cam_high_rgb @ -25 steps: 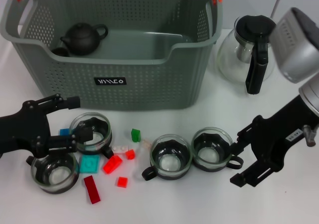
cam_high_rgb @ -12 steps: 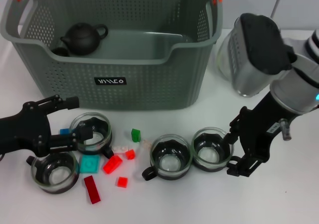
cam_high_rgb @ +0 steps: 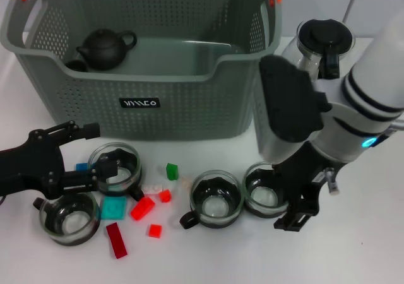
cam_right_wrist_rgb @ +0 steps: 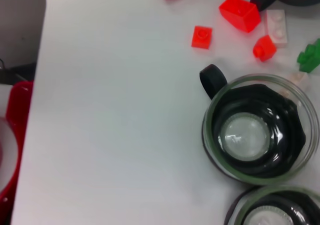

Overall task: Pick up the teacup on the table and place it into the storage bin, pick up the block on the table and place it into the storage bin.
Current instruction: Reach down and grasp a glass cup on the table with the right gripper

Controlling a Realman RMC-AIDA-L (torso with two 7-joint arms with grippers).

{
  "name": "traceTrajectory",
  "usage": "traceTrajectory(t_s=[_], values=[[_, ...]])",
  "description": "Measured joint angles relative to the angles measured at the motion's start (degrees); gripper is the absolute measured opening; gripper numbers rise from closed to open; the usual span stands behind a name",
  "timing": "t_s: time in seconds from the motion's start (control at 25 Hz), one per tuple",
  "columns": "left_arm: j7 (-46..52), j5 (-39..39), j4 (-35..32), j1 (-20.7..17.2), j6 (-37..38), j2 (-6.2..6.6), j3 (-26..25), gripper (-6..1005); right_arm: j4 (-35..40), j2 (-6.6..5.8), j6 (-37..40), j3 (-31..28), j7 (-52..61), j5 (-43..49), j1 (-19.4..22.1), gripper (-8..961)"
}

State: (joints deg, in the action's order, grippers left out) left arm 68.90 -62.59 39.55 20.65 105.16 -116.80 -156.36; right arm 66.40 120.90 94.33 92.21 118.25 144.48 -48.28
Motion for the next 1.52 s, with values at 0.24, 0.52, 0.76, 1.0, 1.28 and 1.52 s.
traceTrajectory(t_s=[0.24,0.52,0.76,1.0,1.28,1.52], values=[[0.0,0.0,0.0,-0.1,-0.4,-0.08,-0.1,888,-0.7,0.03,-3.8,5.5,1.5,0.0,0.3,773],[0.0,0.0,-0.4,-0.2,-0.5,-0.08,-0.8,888,-1.9,0.04,-6.0,8.6,2.9,0.2,0.4,770],[0.0,0.0,-0.4,-0.1,-0.5,-0.01,-0.8,887,-3.0,0.00,-7.6,9.5,3.5,0.3,0.4,765],[0.0,0.0,-0.4,-0.4,-0.5,0.00,-0.9,887,-3.1,-0.04,-8.4,10.5,3.7,0.4,0.6,760],[0.0,0.1,-0.4,-0.4,-0.5,0.00,-1.4,887,-3.2,-0.06,-8.2,10.5,4.1,0.3,0.6,742],[0.0,0.1,-0.5,-0.3,-0.5,0.00,-1.4,888,-3.3,-0.10,-7.9,10.6,4.3,0.5,0.6,662]])
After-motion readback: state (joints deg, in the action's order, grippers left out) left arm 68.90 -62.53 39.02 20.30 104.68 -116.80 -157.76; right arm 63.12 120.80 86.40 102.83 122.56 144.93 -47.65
